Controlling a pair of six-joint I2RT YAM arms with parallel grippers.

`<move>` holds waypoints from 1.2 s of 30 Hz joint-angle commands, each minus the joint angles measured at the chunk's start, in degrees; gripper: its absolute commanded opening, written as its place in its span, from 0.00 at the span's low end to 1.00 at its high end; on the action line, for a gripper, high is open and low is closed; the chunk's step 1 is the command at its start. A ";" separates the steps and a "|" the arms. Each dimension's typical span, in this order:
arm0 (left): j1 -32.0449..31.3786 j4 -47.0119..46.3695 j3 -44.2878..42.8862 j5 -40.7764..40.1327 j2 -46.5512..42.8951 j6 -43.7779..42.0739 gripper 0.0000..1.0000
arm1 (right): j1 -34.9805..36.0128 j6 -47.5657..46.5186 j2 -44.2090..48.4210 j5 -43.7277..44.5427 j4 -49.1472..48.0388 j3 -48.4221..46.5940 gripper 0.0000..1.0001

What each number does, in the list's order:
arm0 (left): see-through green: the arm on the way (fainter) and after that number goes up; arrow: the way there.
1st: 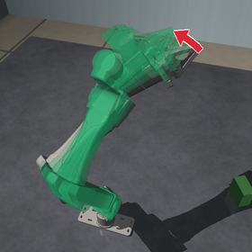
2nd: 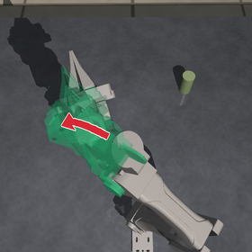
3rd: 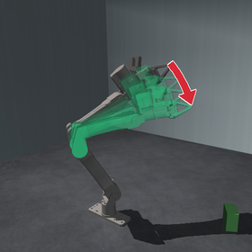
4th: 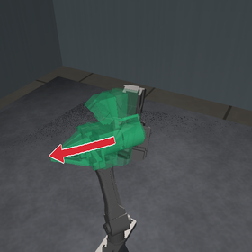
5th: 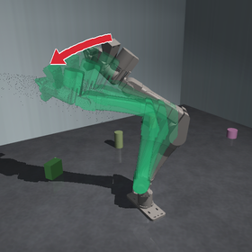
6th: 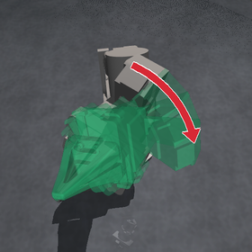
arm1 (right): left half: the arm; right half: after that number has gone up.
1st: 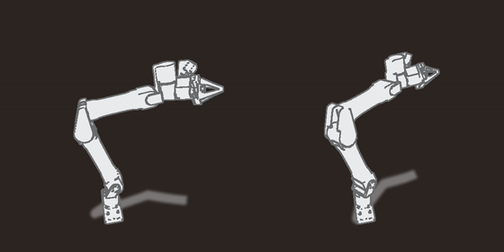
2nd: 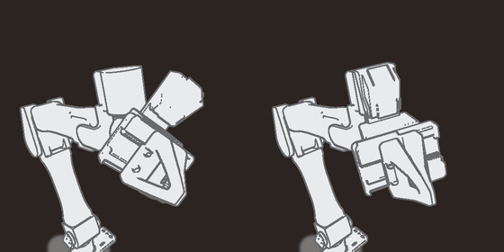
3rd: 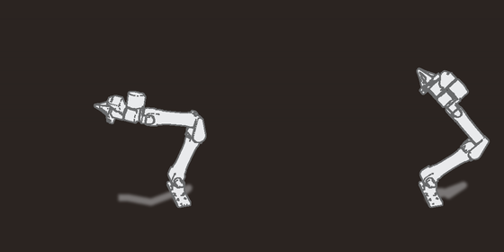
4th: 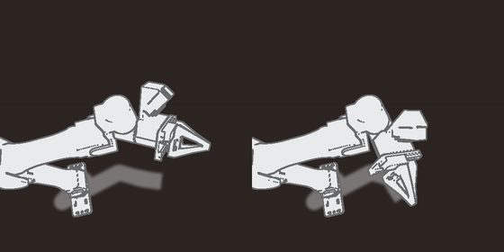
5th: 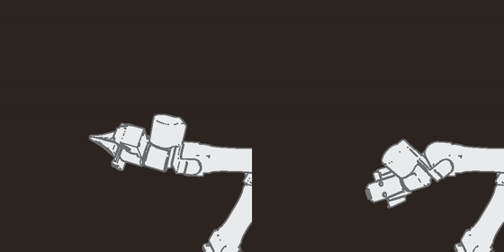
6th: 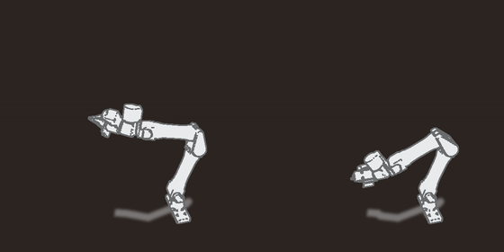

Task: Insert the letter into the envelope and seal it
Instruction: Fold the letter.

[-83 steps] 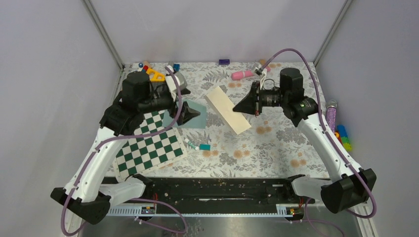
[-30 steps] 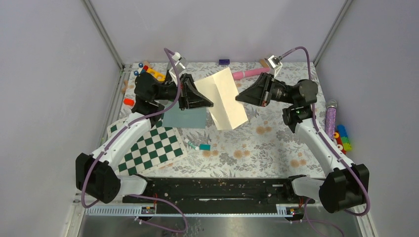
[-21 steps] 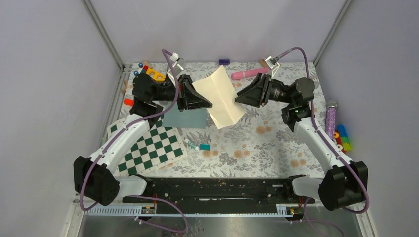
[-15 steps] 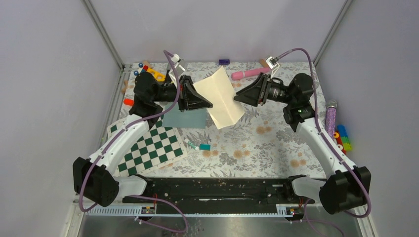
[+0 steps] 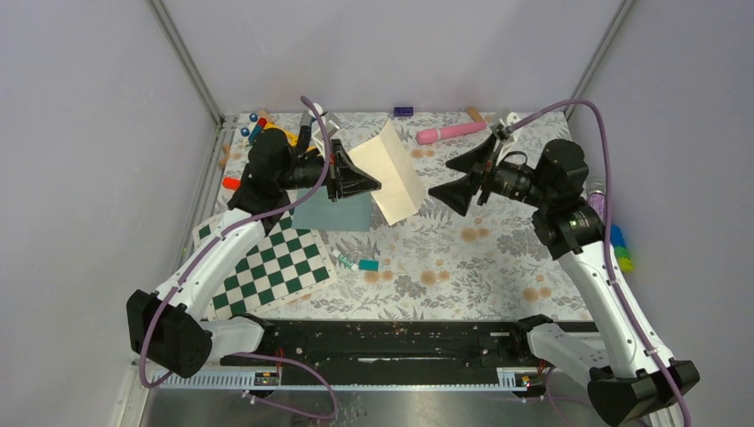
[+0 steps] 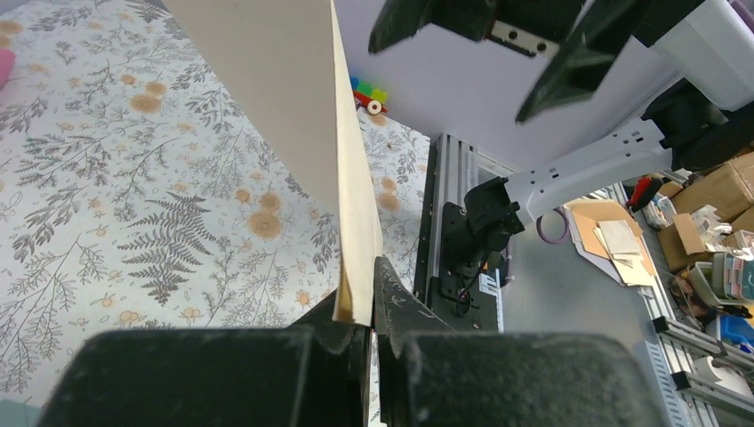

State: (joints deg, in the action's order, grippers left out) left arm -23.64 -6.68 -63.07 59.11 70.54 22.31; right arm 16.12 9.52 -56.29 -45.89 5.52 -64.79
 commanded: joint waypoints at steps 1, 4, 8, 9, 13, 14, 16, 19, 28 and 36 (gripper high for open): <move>-0.09 0.24 -2.80 -2.61 -1.20 -2.00 0.00 | 5.90 -8.21 -1.63 1.73 5.15 0.19 1.00; -0.09 0.11 -2.84 -2.49 -1.20 -1.83 0.00 | 9.49 -11.73 -4.23 3.80 6.88 -0.46 0.99; -0.11 0.12 -2.74 -2.38 -1.11 -1.74 0.00 | 12.23 -13.43 -8.07 5.63 8.29 -2.18 0.99; -0.17 0.05 -2.67 -2.30 -1.07 -1.69 0.00 | 12.99 -14.06 -8.57 6.50 8.60 -2.30 0.99; -0.65 -0.35 -2.27 -1.99 -1.04 -1.52 0.00 | 15.40 -15.88 -10.39 9.16 9.47 -2.79 0.99; -0.75 -0.57 -2.12 -1.90 -1.15 -1.37 0.00 | 15.69 -15.98 -10.68 9.54 9.46 -2.79 0.99; -1.25 -0.99 -1.87 -1.73 -1.26 -1.22 0.00 | 16.27 -16.31 -11.13 10.37 9.56 -2.78 0.99; -1.81 -1.00 -1.71 -1.47 -1.46 -1.42 0.00 | 16.82 -16.92 -11.31 11.20 9.40 -2.79 0.99; -2.82 -0.61 -1.34 -0.81 -1.64 -2.45 0.00 | 16.87 -17.04 -10.79 8.14 8.46 -1.75 0.78; -2.90 2.88 -1.63 -2.91 -2.34 -6.29 0.00 | 16.82 -18.57 -8.39 3.87 8.64 -0.05 0.31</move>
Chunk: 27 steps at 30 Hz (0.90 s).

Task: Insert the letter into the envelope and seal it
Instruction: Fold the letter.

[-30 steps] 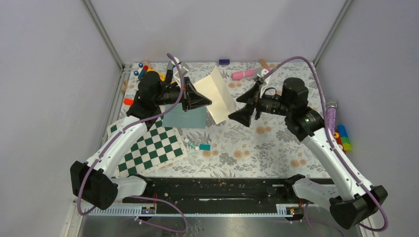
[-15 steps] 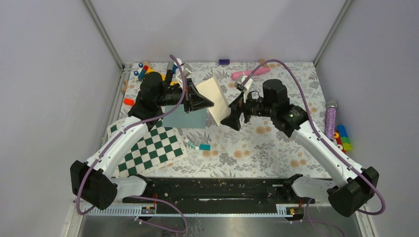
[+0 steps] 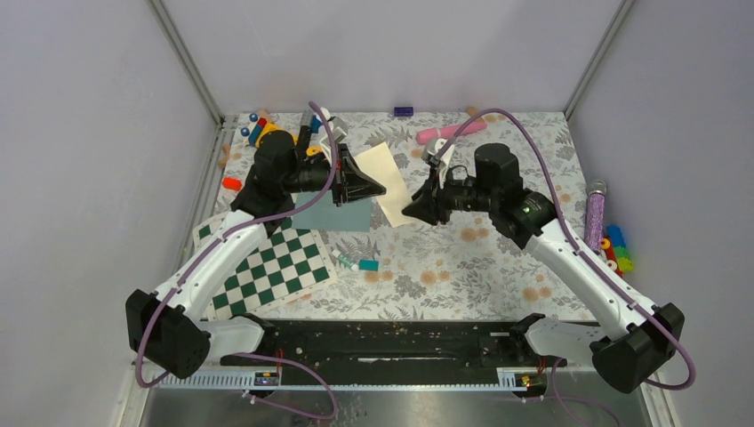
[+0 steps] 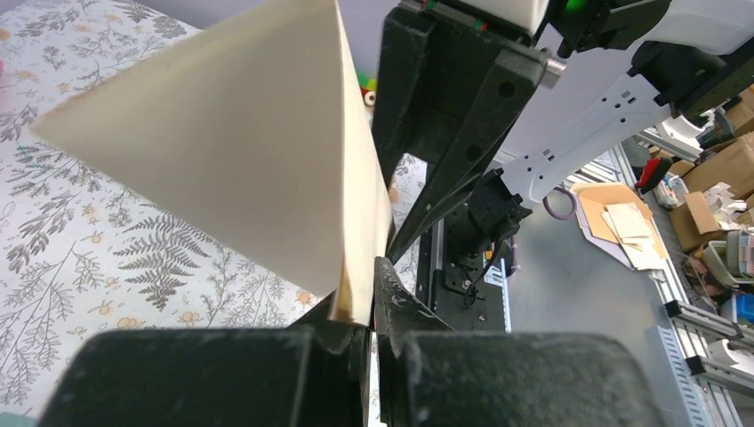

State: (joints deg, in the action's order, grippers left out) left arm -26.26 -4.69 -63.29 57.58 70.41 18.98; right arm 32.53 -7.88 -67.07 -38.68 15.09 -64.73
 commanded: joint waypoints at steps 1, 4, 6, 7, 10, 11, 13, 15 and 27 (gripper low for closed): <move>-0.24 1.20 -1.49 -1.71 -2.21 -3.26 0.00 | 0.42 -1.29 2.49 -3.79 -0.84 -0.04 0.28; -0.28 1.79 -1.73 -2.06 -2.21 -4.04 0.00 | 0.42 -1.69 2.69 -5.08 -0.20 -0.07 0.26; -0.28 2.35 -1.83 -2.57 -2.34 -4.72 0.01 | 0.42 -1.48 2.72 -5.26 -0.17 0.04 0.18; -0.26 2.59 -1.84 -2.78 -2.38 -5.00 0.04 | 0.39 -1.40 2.61 -5.27 -0.12 0.04 0.13; -0.27 2.93 -1.80 -3.21 -2.47 -5.36 0.10 | 0.40 -1.11 2.61 -5.27 -0.13 -0.05 0.00; -0.28 2.93 -1.82 -3.18 -2.47 -5.36 0.13 | 0.37 -1.07 2.62 -5.34 -0.01 -0.07 0.00; -0.28 3.08 -2.03 -3.18 -2.55 -5.37 0.33 | 0.41 -1.00 2.79 -5.36 0.09 -0.14 0.00; 0.03 4.38 -3.05 -3.61 -2.91 -6.04 0.69 | 0.28 -1.00 3.07 -5.40 0.38 -0.13 0.00; 5.08 -8.27 0.59 3.54 -5.82 6.24 0.99 | -6.78 16.12 8.95 -20.49 -13.92 4.96 0.00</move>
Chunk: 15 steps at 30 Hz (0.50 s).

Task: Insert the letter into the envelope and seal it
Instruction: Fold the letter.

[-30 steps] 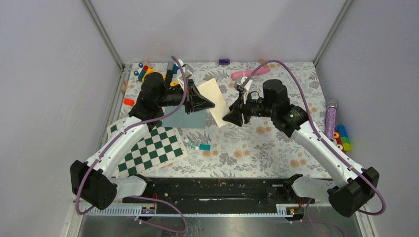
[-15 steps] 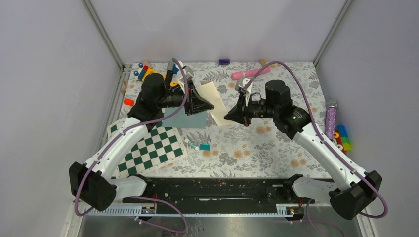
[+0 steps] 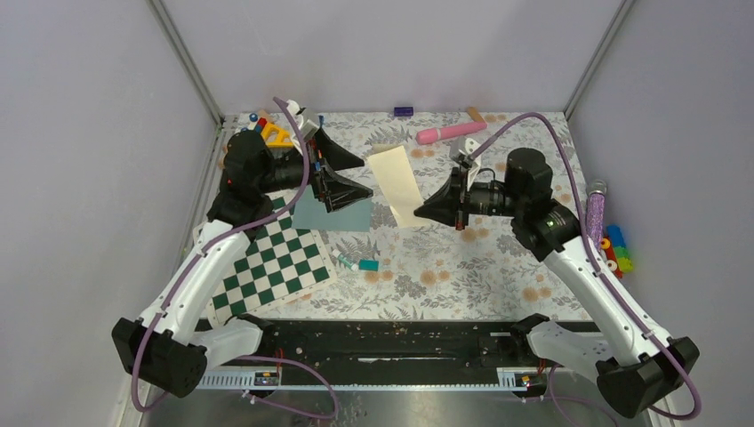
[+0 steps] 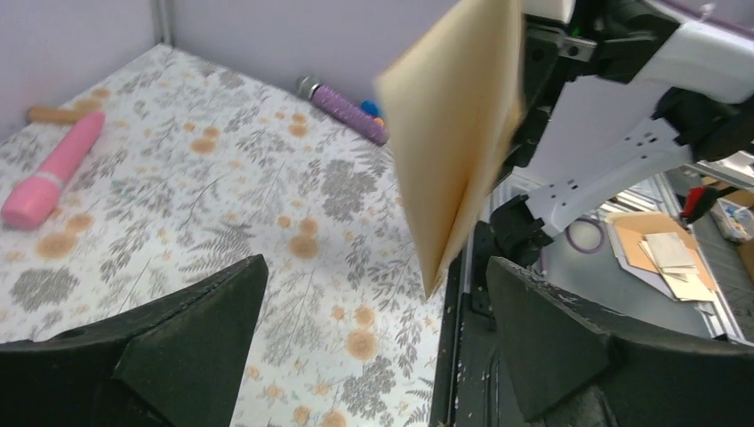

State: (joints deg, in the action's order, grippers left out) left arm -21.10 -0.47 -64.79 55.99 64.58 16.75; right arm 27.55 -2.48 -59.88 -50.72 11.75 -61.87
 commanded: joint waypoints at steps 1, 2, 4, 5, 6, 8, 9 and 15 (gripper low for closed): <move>-0.08 -15.10 2.76 5.92 0.56 10.26 0.99 | -2.06 12.45 1.67 -9.24 -12.86 2.61 0.00; -0.22 -16.82 3.11 6.51 0.94 11.53 0.99 | -2.39 13.77 1.44 -9.80 -14.52 3.09 0.00; -0.94 -18.33 3.28 7.48 1.73 12.48 0.99 | -2.86 16.28 0.71 -10.31 -16.99 3.85 0.00; -1.48 -18.46 3.27 8.19 2.02 12.43 0.99 | -3.07 17.40 0.32 -10.50 -18.23 4.20 0.00; -2.14 -18.80 3.39 8.92 2.29 12.49 0.99 | -3.30 18.73 -0.09 -10.58 -19.75 4.61 0.00; -3.64 -19.56 3.66 10.34 2.63 12.75 0.99 | -3.67 21.25 -0.98 -10.91 -22.43 5.09 0.00; -4.27 -19.79 3.70 10.77 2.84 12.71 0.99 | -3.85 22.21 -1.42 -11.19 -23.54 5.29 0.00; -5.80 -19.83 3.10 10.73 4.93 12.69 0.99 | -4.02 25.28 -2.58 -12.70 -27.16 6.10 0.00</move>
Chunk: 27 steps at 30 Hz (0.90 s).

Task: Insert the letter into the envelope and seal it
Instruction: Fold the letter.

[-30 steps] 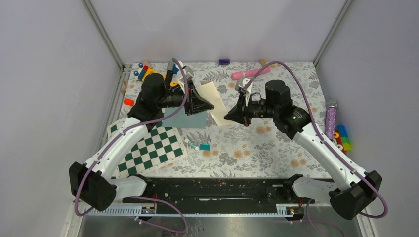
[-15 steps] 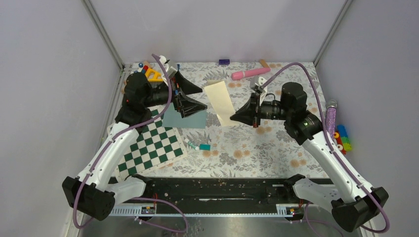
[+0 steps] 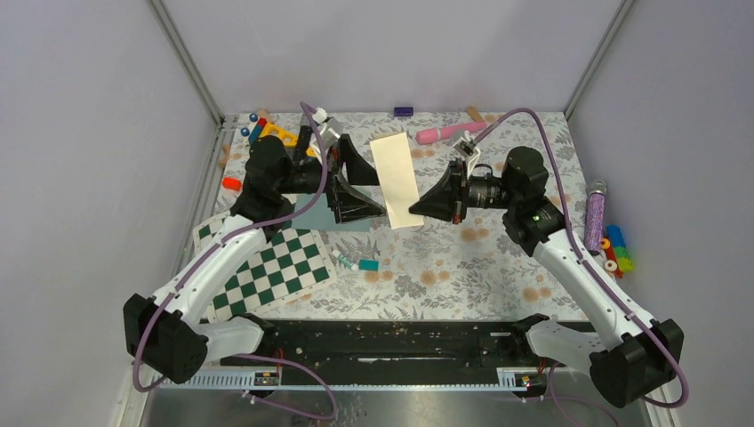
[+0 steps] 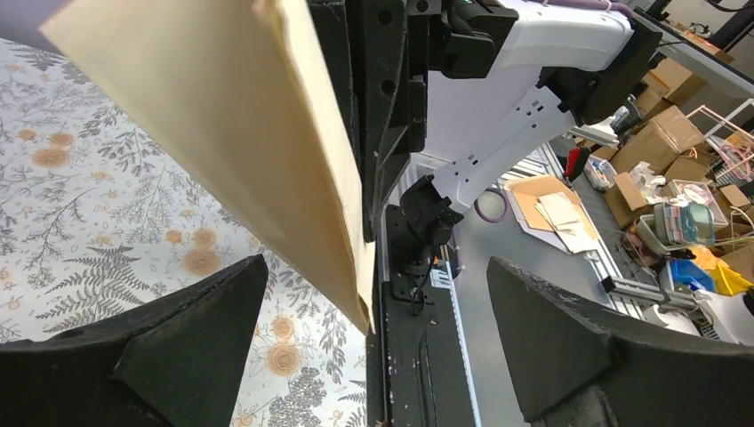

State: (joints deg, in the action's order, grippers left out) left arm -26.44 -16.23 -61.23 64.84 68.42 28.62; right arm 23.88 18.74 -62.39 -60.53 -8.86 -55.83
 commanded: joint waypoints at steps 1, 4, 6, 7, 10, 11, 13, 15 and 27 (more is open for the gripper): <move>-0.65 -4.07 -0.77 1.92 1.50 0.82 0.99 | -0.37 4.51 -0.26 -3.11 -6.88 0.17 0.00; -1.06 -3.59 -1.74 1.33 2.37 0.86 0.82 | -0.34 5.67 -0.67 -3.83 -8.12 0.53 0.00; -1.14 -2.44 -2.63 1.01 2.86 0.58 0.59 | -0.39 5.56 -0.82 -4.33 -8.13 0.65 0.00; -1.16 -1.81 -2.99 0.73 2.92 0.31 0.54 | -0.36 5.39 -0.87 -4.66 -8.14 0.82 0.00; -1.15 -0.56 -3.69 0.04 2.94 -0.26 0.48 | -0.33 4.59 -1.17 -5.36 -7.90 1.30 0.00; -1.16 -0.48 -3.75 -0.19 3.02 -0.29 0.45 | -0.32 4.25 -1.28 -5.32 -7.70 1.27 0.00; -1.16 -0.26 -3.87 -0.62 3.11 -0.37 0.36 | -0.32 3.53 -1.62 -5.21 -7.13 1.32 0.00; -1.11 0.64 -4.11 -1.20 3.25 -0.91 0.30 | -0.37 3.26 -2.01 -5.21 -6.85 1.34 0.00; -3.70 14.45 -4.63 -5.07 2.19 -14.50 0.00 | -0.32 1.97 -2.54 -5.30 -4.08 -1.76 0.20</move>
State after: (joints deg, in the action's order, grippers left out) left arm -28.51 -7.49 -63.55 61.49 71.75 21.08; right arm 23.83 22.02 -65.01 -64.58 -12.69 -54.52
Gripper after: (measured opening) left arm 0.009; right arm 0.171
